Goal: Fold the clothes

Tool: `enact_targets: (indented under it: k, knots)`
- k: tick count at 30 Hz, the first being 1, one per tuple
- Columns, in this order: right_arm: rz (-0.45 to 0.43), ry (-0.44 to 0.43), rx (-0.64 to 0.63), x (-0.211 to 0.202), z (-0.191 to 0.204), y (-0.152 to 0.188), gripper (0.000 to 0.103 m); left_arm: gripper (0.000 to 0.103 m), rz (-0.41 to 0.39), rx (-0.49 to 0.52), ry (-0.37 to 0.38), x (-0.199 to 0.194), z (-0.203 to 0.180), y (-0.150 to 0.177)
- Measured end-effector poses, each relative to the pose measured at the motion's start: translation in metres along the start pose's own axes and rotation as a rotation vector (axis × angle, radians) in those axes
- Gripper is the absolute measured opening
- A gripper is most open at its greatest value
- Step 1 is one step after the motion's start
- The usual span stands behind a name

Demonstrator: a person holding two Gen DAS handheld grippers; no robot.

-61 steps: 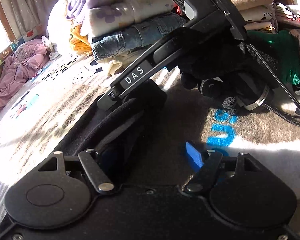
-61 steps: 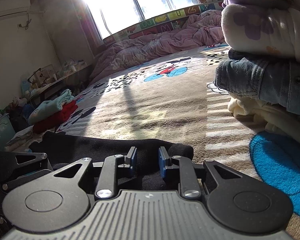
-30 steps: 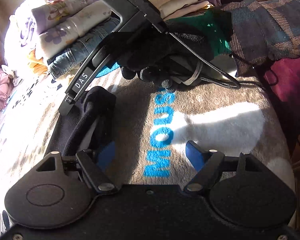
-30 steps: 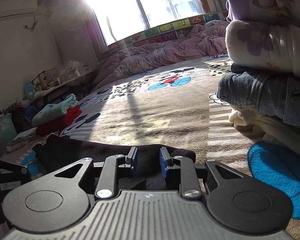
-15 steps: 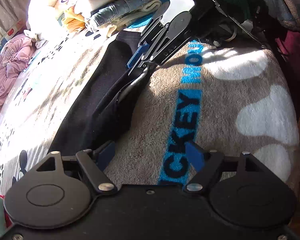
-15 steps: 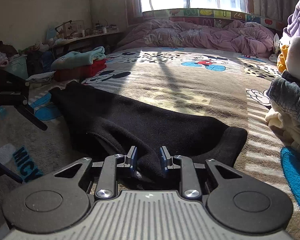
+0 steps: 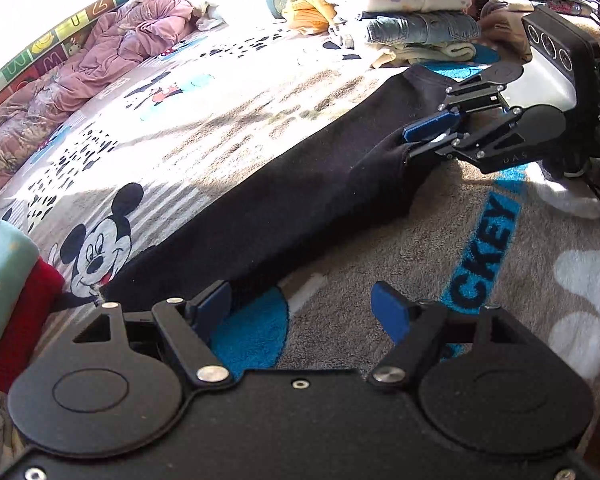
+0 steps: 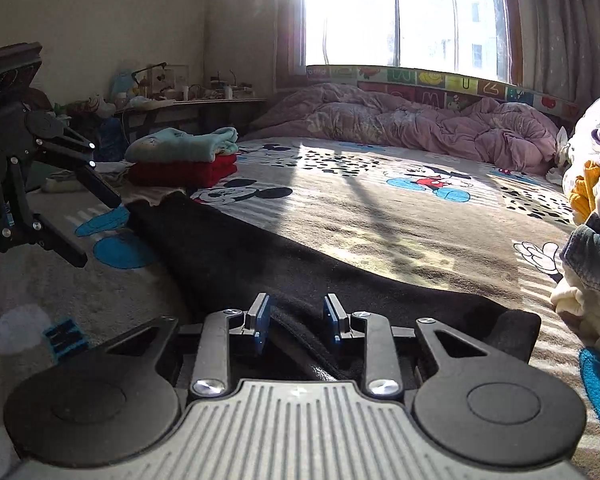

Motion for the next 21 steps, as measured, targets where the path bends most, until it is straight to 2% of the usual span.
enact_targets:
  k: [1, 2, 5, 9, 11, 13, 14, 15, 16, 18, 21]
  knots:
    - [0.061, -0.006, -0.038, 0.007, 0.008, 0.005, 0.036, 0.078, -0.003, -0.007, -0.006, 0.001, 0.002, 0.000]
    - [0.071, 0.009, -0.088, 0.006, 0.016, 0.007, 0.036, 0.078, -0.010, -0.030, -0.007, 0.002, 0.006, -0.001]
    - [0.033, 0.007, -0.116, -0.014, 0.026, 0.004, 0.034, 0.077, -0.046, -0.169, 0.006, 0.009, 0.020, -0.009]
    - [-0.042, 0.066, -0.011, -0.040, 0.009, 0.001, 0.033, 0.077, -0.072, -0.454, 0.020, 0.032, 0.035, -0.024]
    - [-0.079, 0.105, 0.125, -0.046, -0.017, 0.003, 0.033, 0.076, -0.056, -0.567, 0.037, 0.048, 0.035, -0.031]
    - [-0.060, 0.133, 0.294, -0.044, -0.048, 0.013, 0.033, 0.076, 0.016, -0.526, 0.038, 0.066, 0.025, -0.032]
    - [-0.021, 0.156, 0.348, -0.038, -0.061, 0.022, 0.032, 0.076, 0.055, -0.445, 0.013, 0.076, 0.015, -0.029]
    - [0.013, 0.172, 0.373, -0.033, -0.070, 0.029, 0.019, 0.082, 0.053, -0.342, -0.025, 0.081, 0.005, -0.024]
    - [0.027, 0.168, 0.399, -0.030, -0.078, 0.034, 0.016, 0.088, 0.036, -0.306, -0.036, 0.081, 0.004, -0.020]
    - [0.010, 0.126, 0.469, -0.028, -0.091, 0.039, 0.012, 0.093, 0.042, -0.324, -0.016, 0.082, 0.013, -0.016]
    - [-0.015, 0.074, 0.566, -0.030, -0.103, 0.046, 0.009, 0.103, 0.061, -0.260, -0.050, 0.085, 0.013, -0.013]
Point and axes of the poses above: each gripper's, at about its wrist camera, not at the fingertips, and x roughly the way its jaws point, z to its left, y to its underside, the point moved 2 cm from there along x, roughly the way its jaws point, and after that the axes turned 2 degrees about z, right-handed, at the moved point
